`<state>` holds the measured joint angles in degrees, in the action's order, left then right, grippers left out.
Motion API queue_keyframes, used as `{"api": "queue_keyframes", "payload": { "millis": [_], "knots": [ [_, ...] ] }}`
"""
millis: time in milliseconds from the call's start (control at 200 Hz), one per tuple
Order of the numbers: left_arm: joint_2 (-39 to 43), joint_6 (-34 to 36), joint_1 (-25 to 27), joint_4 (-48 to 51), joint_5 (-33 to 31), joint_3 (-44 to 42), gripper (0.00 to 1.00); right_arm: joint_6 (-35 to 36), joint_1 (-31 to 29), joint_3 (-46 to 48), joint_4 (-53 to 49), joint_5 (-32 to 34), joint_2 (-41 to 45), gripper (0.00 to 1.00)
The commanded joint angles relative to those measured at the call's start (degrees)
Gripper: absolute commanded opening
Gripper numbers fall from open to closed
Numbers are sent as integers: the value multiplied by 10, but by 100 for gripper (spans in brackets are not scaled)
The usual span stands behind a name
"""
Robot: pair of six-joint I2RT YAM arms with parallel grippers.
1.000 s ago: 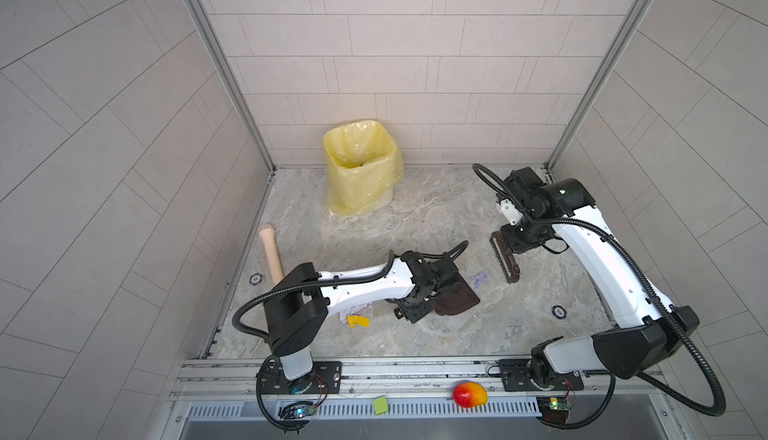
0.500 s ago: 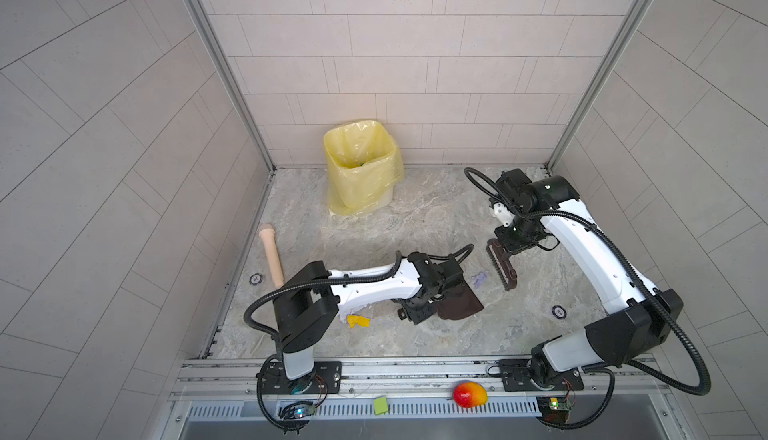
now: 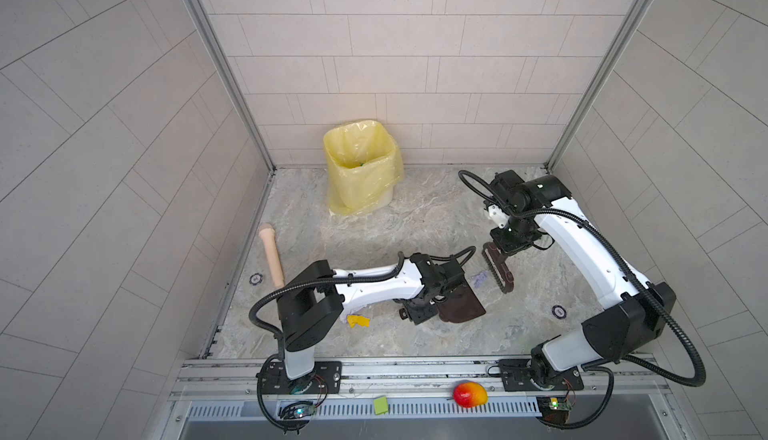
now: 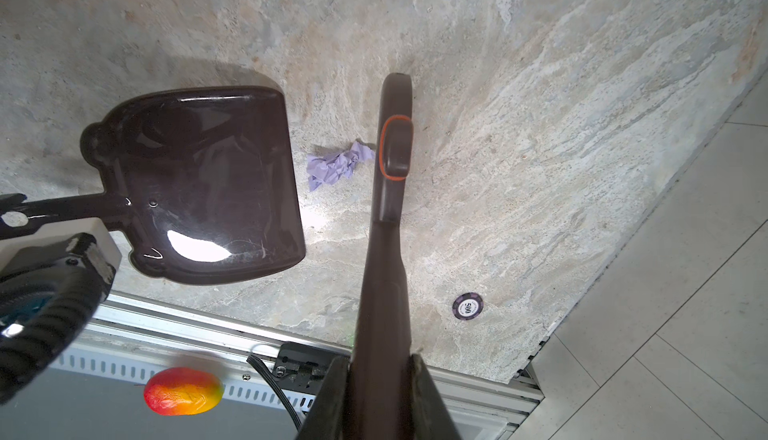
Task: Sweep away the paper scraps from the table
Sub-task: 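Set the dustpan beside the purple scrap while right brush moves beyond it, then sweep the purple scrap into the dustpan with the right gripper's brush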
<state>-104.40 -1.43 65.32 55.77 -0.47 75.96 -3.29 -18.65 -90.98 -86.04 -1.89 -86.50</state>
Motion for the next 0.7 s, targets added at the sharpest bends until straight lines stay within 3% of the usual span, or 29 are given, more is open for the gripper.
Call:
{"api": "queue_keyframes", "payload": {
  "millis": [0,245,696],
  "knots": [
    [-7,9,3,-3,-6,6,0,-3,-12,-3,-23,-1,-9,0],
    [-12,11,2,-10,-9,8,0,-13,-40,-8,-29,-11,-10,0],
    [-13,7,0,-12,-8,3,0,-74,-157,-30,-30,-91,25,0]
  ]
}}
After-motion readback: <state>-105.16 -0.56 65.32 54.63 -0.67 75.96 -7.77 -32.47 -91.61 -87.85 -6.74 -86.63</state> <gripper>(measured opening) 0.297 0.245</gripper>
